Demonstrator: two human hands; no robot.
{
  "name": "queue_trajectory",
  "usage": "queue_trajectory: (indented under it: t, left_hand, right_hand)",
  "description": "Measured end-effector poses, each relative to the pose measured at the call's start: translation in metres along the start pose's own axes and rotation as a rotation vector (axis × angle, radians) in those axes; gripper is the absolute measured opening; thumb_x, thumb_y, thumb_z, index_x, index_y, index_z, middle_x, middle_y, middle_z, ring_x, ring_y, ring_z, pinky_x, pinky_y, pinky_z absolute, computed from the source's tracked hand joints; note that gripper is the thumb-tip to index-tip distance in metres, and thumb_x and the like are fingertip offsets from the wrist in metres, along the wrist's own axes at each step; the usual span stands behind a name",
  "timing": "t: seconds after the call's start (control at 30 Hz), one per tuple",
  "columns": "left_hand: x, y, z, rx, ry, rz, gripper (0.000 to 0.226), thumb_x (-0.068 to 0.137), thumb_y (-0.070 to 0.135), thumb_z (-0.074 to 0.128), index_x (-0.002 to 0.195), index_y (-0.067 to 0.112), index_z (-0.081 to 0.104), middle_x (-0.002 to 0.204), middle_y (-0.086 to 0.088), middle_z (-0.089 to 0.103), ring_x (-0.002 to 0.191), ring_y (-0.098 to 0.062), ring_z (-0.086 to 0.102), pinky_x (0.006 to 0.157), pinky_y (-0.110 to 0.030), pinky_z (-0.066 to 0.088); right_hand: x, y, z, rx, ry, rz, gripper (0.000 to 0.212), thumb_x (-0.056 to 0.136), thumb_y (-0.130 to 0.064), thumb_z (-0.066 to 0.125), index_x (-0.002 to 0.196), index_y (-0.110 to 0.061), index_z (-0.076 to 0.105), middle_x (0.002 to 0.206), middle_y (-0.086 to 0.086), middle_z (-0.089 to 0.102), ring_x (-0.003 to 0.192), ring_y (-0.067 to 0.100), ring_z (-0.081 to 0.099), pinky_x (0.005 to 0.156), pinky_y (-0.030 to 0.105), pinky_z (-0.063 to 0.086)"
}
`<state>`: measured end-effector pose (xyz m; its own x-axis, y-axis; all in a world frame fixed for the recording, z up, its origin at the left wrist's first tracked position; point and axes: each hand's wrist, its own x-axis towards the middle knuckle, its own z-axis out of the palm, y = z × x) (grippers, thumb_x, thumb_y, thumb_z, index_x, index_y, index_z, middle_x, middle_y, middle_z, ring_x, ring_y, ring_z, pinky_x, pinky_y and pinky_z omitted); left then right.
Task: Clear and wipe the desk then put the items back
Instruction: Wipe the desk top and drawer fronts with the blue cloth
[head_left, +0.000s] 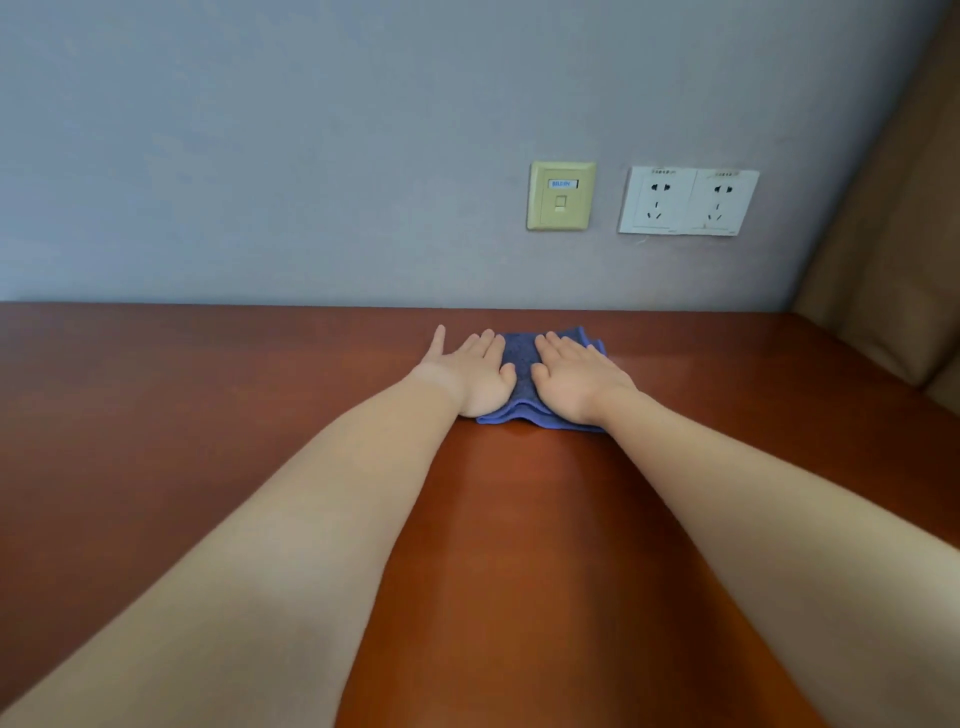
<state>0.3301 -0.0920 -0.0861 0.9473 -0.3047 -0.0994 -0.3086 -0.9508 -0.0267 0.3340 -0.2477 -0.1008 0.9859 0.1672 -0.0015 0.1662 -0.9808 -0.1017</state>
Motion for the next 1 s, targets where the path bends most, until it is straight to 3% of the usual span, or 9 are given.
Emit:
queue_trajectory:
  t: [1.0]
  left_hand:
    - [-0.305, 0.034, 0.032, -0.068, -0.050, -0.072, 0.057, 0.104, 0.037, 0.007, 0.155, 0.014, -0.007, 0.163, 0.000, -0.012, 0.149, -0.014, -0.009, 0.120, -0.045, -0.011]
  right_hand:
    - [-0.281, -0.108, 0.016, 0.049, -0.016, -0.082, 0.058, 0.103, -0.039, 0.013, 0.156, -0.017, 0.003, 0.163, 0.000, -0.002, 0.150, 0.014, -0.003, 0.121, 0.033, -0.002]
